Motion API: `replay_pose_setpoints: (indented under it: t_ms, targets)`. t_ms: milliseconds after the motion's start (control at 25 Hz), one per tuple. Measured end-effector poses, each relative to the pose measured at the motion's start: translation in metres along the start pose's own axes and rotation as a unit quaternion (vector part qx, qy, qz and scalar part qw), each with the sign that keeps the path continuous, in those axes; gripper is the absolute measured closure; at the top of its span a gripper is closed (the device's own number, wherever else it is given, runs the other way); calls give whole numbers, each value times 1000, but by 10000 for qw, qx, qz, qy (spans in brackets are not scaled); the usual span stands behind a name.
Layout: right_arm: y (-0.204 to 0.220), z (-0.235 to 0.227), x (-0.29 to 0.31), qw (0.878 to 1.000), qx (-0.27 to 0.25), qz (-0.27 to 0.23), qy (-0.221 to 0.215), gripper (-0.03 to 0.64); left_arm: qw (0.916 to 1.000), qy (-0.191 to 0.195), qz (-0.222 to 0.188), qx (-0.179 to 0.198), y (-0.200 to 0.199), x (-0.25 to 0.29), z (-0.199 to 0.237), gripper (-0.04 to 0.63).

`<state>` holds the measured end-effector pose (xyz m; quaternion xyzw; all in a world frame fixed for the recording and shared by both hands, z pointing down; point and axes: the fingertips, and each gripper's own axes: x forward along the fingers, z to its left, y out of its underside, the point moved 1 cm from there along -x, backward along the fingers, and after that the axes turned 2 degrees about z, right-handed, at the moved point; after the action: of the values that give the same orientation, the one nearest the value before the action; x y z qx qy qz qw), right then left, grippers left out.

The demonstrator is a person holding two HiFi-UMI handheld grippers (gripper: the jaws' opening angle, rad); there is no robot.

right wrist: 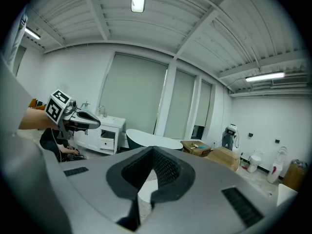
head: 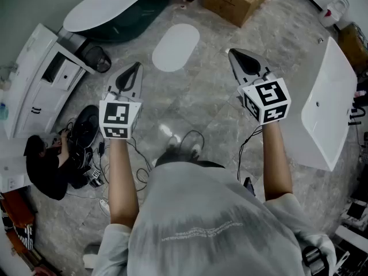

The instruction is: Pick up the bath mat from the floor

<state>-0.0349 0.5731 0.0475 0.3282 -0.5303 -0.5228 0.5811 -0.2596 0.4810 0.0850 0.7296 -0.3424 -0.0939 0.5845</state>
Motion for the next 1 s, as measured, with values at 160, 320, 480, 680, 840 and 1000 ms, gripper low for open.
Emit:
replay_pose_setpoints:
  t_ms: [160,320,480,680,840,1000]
  targets:
    - [2,-8,-1,9999,-135,-12,44,602,9999,-81,-97,-50,-9,11,0,575]
    - [0,-21,-2,9999,-103,-95,50,602,9999,-115,-83,-13,-16,21,-7,575]
    - [0,-34,-6,9996,33,-276,23,601,9998,-185,-88,36,-26,28,-14,575]
    - [0,-43,-3,9983,188,-535,-135,602,9997,-255,-48,34,-25,34,-15,575]
    - [2,-57,10,9977,274,-603,-152,601,9996,-276,-7,-8,-23,51,-8,575]
    - [3,-85,37,9980,330,-525,-82,601,9996,-259,-78,-30,-31,85,5,576]
